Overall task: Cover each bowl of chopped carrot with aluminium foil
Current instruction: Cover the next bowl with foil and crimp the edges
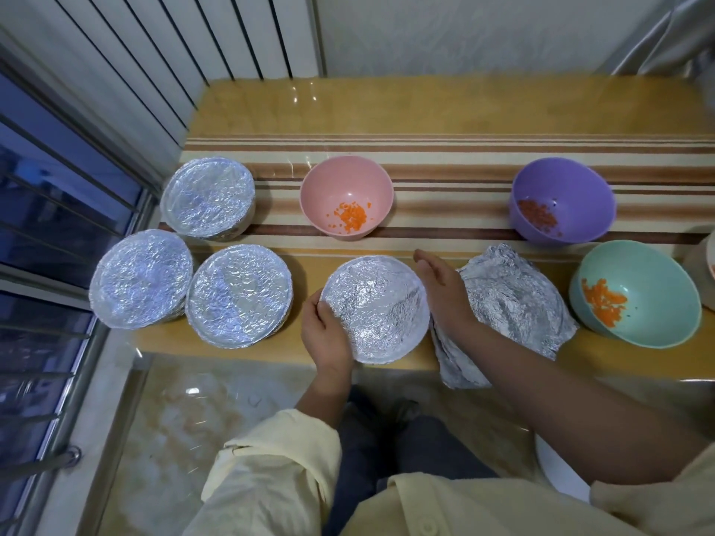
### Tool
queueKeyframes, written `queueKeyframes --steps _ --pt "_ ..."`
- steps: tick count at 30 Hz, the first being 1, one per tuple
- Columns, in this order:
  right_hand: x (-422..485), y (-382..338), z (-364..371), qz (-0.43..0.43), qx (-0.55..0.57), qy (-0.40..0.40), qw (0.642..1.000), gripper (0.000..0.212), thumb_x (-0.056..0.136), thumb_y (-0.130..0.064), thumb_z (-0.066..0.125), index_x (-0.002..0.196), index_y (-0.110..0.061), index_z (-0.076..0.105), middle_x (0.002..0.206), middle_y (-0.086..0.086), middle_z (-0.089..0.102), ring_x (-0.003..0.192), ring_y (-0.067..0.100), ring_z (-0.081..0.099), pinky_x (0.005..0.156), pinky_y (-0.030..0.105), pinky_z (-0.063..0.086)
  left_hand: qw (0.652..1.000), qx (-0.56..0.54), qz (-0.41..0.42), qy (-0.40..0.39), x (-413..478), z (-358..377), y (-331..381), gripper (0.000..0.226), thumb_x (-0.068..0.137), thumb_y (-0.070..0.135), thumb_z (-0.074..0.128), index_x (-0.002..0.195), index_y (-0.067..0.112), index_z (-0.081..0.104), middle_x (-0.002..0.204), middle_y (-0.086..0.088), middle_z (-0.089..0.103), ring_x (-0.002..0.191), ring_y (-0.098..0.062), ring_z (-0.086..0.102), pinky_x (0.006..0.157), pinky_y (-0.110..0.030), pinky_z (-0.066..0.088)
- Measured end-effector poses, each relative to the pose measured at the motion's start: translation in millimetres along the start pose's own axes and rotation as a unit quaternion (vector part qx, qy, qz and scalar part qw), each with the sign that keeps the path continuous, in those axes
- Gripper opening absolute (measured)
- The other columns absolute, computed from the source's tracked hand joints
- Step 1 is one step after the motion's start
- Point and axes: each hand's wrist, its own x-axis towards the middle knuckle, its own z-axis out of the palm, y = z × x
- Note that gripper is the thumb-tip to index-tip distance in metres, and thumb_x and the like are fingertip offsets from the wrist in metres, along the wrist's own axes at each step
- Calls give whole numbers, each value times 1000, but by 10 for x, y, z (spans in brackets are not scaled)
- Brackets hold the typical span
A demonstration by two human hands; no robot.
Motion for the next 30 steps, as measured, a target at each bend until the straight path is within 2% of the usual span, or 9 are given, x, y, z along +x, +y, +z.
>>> queueKeyframes --steps 4,7,11,15,18,21,25,27,30 --pt "-226 81 -23 21 37 93 995 36 102 -22 42 135 -14 52 136 0 54 124 10 48 101 20 34 998 -15 -61 24 -92 -22 -36 30 104 10 41 130 3 54 119 -6 58 109 -18 52 91 -21 36" --pt "-379 118 62 48 110 86 989 38 103 -20 39 140 -16 45 141 -4 47 128 7 41 104 20 31 998 -30 -49 -10 -99 -12 -44 39 107 19 40 144 7 47 138 -1 52 127 -13 47 107 -22 34" --pt "-435 183 234 81 177 58 979 37 103 -15 36 138 -21 48 142 -4 48 130 11 42 111 31 32 992 -102 -67 -31 -49 27 -108 36 108 14 35 129 -4 57 121 -14 63 108 -18 58 90 -21 46" --pt "-440 212 283 80 181 69 978 32 103 -14 35 127 -20 55 126 -4 58 119 12 51 102 28 40 992 -103 -75 -24 -50 42 -138 36 109 12 33 119 -13 56 105 -18 62 92 -16 57 76 -12 48" --pt "-432 192 238 89 181 55 978 32 103 -13 35 127 -13 56 120 0 62 114 14 56 95 25 43 990 -106 -87 -30 -50 52 -130 35 109 14 33 121 -8 58 108 -12 64 95 -17 60 85 -22 50" --pt "-378 173 141 113 203 20 972 30 102 -13 38 122 -19 59 119 -1 63 113 16 58 98 32 46 984 -126 -114 -44 -11 27 -88 27 107 19 40 116 5 61 106 -6 63 98 -17 57 94 -34 45" --pt "-253 193 102 123 200 3 972 36 102 -19 39 136 -22 50 137 -3 51 125 14 48 108 35 36 984 -118 -112 -75 24 0 18 39 106 21 46 145 14 47 134 2 56 123 -12 52 105 -27 40" --pt "-234 218 143 132 186 -5 974 33 102 -23 40 132 -19 54 133 0 56 123 17 51 109 41 36 985 -111 -92 -94 34 -1 -27 34 107 17 42 138 11 53 132 -5 61 120 -18 57 103 -31 45" --pt "-252 157 210 137 188 -12 972 24 102 -23 40 112 -25 62 119 1 63 113 20 58 104 45 42 986 -114 -89 -77 33 -16 -105 31 108 13 36 125 1 59 117 -15 66 104 -23 62 98 -40 48"
